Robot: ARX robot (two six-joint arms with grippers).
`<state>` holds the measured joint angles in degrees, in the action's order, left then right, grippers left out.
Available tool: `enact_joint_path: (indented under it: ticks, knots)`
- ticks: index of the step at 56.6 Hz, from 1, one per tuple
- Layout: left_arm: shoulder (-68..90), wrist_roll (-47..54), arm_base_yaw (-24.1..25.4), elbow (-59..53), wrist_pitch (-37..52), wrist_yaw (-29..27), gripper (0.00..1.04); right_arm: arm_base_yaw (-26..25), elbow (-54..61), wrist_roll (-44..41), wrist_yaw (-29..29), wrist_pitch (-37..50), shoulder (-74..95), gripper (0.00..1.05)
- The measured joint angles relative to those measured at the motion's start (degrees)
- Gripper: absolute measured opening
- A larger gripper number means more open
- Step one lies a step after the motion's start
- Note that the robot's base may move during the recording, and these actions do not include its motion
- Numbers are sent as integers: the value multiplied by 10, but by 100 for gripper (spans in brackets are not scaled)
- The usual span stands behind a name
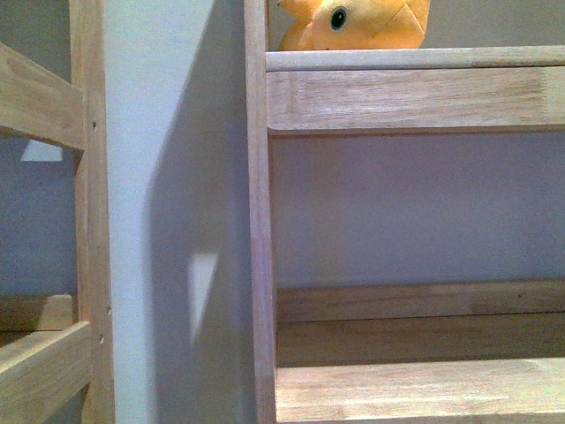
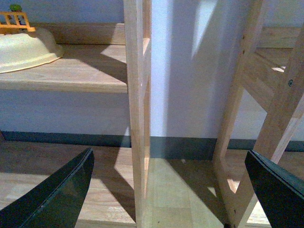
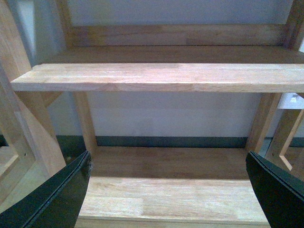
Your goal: Put away toys
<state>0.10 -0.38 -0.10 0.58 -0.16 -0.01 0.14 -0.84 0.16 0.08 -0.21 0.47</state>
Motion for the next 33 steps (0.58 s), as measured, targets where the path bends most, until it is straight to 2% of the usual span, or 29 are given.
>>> enact_joint_path:
  ticks: [33]
  knots:
    - [0, 0, 0, 0, 0, 0, 98, 0, 0, 0, 0, 0, 0, 98]
